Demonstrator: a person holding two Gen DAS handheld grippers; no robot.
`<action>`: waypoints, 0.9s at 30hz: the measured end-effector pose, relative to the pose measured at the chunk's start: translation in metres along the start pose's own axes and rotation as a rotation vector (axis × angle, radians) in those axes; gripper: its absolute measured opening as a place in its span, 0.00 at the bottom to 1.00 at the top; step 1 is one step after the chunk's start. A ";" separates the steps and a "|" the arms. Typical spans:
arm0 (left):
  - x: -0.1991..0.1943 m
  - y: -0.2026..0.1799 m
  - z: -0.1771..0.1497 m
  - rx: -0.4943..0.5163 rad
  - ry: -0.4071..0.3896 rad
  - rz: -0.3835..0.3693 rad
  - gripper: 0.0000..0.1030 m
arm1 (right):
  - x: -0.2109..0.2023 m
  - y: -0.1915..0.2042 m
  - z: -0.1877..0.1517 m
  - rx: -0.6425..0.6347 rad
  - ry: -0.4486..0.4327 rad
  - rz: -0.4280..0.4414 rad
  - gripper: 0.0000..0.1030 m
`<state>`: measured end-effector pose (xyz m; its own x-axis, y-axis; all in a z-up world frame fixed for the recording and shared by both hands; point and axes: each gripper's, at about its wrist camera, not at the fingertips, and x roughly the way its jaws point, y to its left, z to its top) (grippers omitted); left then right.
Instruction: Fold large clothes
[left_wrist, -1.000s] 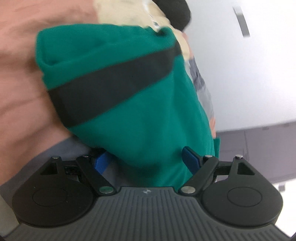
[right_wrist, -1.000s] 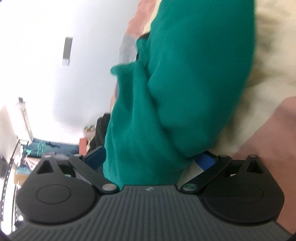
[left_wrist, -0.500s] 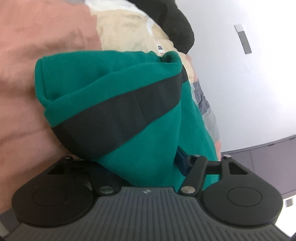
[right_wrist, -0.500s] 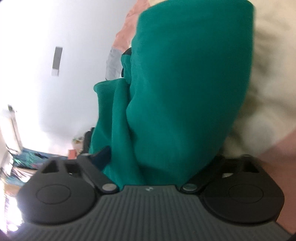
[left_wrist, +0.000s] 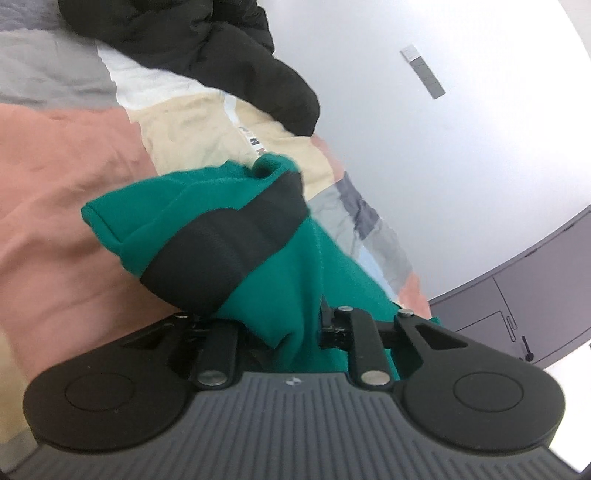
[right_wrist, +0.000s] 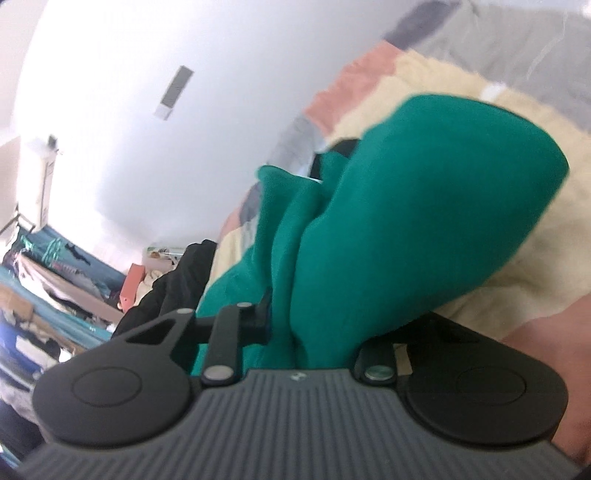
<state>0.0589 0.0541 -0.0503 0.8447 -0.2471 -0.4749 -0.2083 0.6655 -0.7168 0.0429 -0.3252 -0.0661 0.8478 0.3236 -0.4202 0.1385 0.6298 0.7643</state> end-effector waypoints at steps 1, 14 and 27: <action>-0.008 -0.002 -0.002 0.003 0.000 -0.003 0.22 | -0.006 0.001 0.001 -0.006 0.004 0.001 0.31; -0.046 -0.025 -0.015 0.070 0.016 -0.010 0.23 | -0.062 0.004 -0.004 -0.027 -0.039 0.003 0.35; -0.056 -0.033 -0.006 0.072 -0.009 -0.167 0.53 | -0.071 0.016 0.007 -0.046 -0.099 0.134 0.58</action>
<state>0.0154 0.0415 -0.0028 0.8688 -0.3527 -0.3475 -0.0290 0.6644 -0.7468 -0.0112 -0.3431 -0.0206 0.9037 0.3372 -0.2638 -0.0012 0.6181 0.7861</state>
